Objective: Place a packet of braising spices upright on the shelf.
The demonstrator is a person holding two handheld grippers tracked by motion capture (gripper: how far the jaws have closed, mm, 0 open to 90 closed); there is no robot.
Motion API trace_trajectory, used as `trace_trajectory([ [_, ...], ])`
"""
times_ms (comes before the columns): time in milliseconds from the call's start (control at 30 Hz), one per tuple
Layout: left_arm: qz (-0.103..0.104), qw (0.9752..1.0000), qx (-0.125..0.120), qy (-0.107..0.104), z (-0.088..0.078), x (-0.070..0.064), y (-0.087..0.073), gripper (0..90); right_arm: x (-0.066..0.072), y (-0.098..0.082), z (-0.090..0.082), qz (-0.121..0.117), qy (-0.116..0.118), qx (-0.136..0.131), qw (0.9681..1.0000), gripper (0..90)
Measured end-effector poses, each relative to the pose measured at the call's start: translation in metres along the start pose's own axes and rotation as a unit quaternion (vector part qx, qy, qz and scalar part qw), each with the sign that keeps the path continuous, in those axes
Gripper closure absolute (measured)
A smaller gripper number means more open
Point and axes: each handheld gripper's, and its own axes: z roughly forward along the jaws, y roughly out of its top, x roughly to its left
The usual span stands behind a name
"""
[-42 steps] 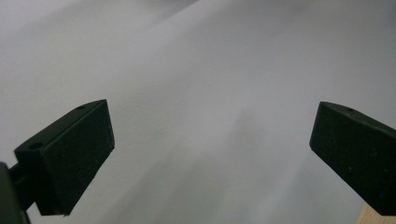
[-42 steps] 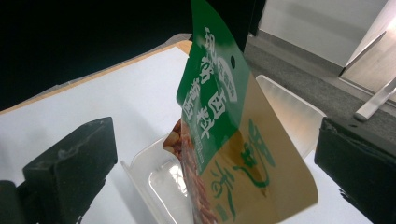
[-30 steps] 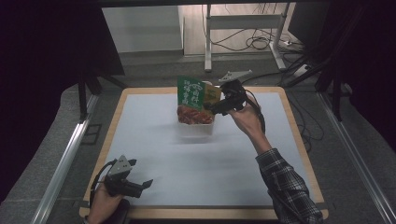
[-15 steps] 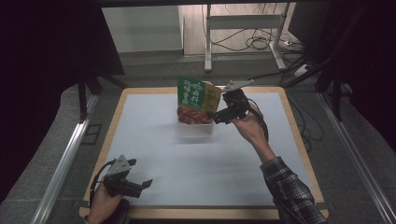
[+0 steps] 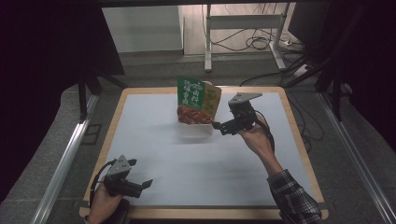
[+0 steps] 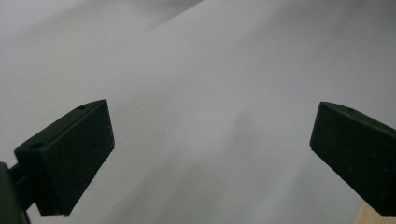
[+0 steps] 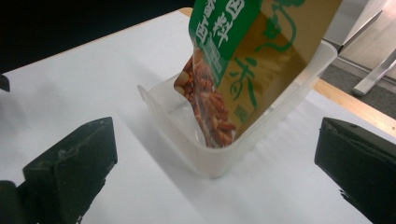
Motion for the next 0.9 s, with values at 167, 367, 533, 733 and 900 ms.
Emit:
trace_trajectory([
  [167, 0.000, 1.0000, 0.000, 0.000, 0.000, 0.000, 0.000, 0.0, 0.004, -0.010, -0.009, 0.000, -0.005, -0.002, 1.0000, 0.0],
  [367, 0.000, 1.0000, 0.000, -0.001, 0.000, 0.000, 0.000, 0.0, 0.007, -0.022, -0.020, -0.004, -0.011, -0.002, 0.9999, 0.0],
  [533, 0.000, 1.0000, 0.001, -0.001, 0.000, 0.000, 0.000, 0.0, 0.009, -0.033, -0.029, -0.004, -0.017, -0.001, 0.9999, 0.0],
  [733, 0.000, 1.0000, 0.001, -0.001, 0.000, 0.000, 0.000, 0.0, 0.011, -0.050, -0.041, -0.007, -0.026, 0.000, 0.9996, 0.0],
  [900, 0.000, 1.0000, 0.001, 0.000, 0.000, 0.000, 0.000, 0.0, 0.013, -0.067, -0.052, -0.002, -0.029, 0.003, 0.9996, 0.0],
])
